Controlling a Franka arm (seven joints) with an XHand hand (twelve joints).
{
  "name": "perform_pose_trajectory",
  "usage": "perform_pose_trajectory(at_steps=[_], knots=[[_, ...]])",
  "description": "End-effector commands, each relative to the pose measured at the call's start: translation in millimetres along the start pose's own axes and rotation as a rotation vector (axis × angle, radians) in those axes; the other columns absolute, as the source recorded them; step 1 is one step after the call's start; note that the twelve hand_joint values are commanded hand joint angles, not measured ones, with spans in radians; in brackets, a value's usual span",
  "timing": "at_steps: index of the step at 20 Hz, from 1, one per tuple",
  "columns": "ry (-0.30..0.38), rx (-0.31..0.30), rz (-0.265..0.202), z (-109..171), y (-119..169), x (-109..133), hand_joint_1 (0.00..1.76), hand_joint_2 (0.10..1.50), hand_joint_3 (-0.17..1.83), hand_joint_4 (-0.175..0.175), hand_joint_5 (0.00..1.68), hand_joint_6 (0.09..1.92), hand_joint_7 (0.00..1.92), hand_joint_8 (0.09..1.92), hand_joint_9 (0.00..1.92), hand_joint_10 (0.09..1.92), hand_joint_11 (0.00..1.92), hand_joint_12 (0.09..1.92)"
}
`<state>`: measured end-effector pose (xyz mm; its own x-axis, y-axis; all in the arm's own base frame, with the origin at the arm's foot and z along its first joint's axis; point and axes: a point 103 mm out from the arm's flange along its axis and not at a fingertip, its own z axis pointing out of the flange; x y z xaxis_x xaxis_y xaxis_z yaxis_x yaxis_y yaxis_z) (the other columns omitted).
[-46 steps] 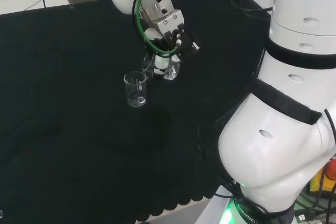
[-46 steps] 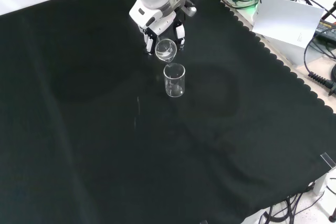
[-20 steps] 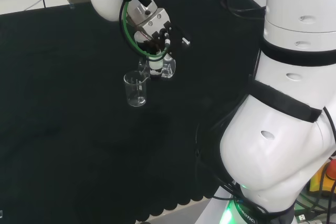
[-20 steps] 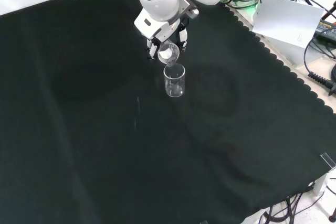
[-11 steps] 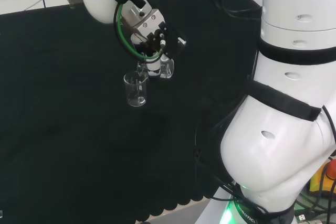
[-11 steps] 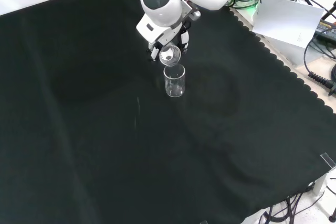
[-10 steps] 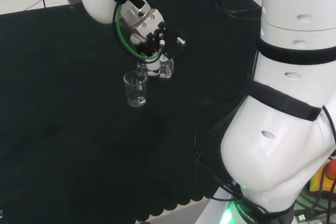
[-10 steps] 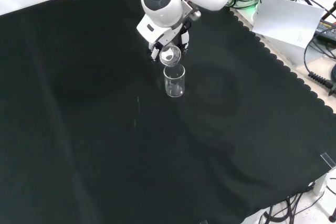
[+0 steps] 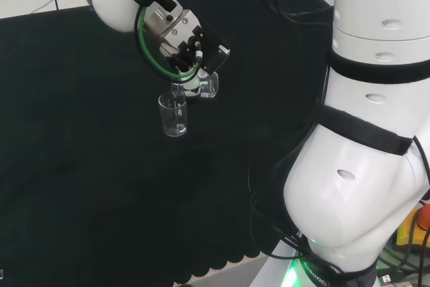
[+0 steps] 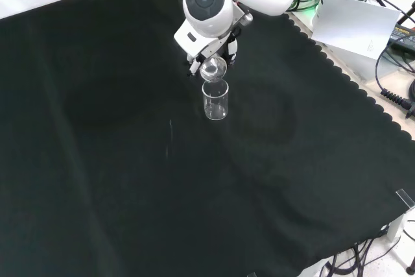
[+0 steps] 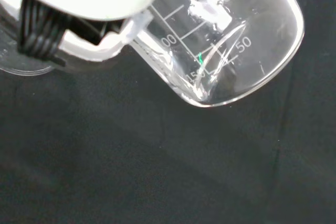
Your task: Pour the water from the handheld beaker into the one on the table.
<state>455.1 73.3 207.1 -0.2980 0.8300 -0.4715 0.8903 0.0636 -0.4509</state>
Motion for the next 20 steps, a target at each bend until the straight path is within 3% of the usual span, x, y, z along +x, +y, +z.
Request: perform_pose_trajectory(at_steps=[1, 14, 20], knots=[[-0.041, 0.002, 0.007, -4.8, -2.4, 3.4, 1.12, 0.55, 0.94, 0.175, 1.19, 0.96, 1.5, 0.68, 1.68, 0.13, 1.4, 0.71], [-0.085, 0.033, 0.024, -6.6, 0.3, 3.6, 1.12, 0.55, 0.95, 0.175, 1.19, 0.97, 1.49, 0.69, 1.67, 0.13, 1.4, 0.71], [-0.101, 0.043, 0.03, -6.5, -0.2, 3.0, 1.12, 0.56, 0.95, 0.175, 1.17, 1.0, 1.47, 0.73, 1.52, 0.47, 1.39, 0.72]])
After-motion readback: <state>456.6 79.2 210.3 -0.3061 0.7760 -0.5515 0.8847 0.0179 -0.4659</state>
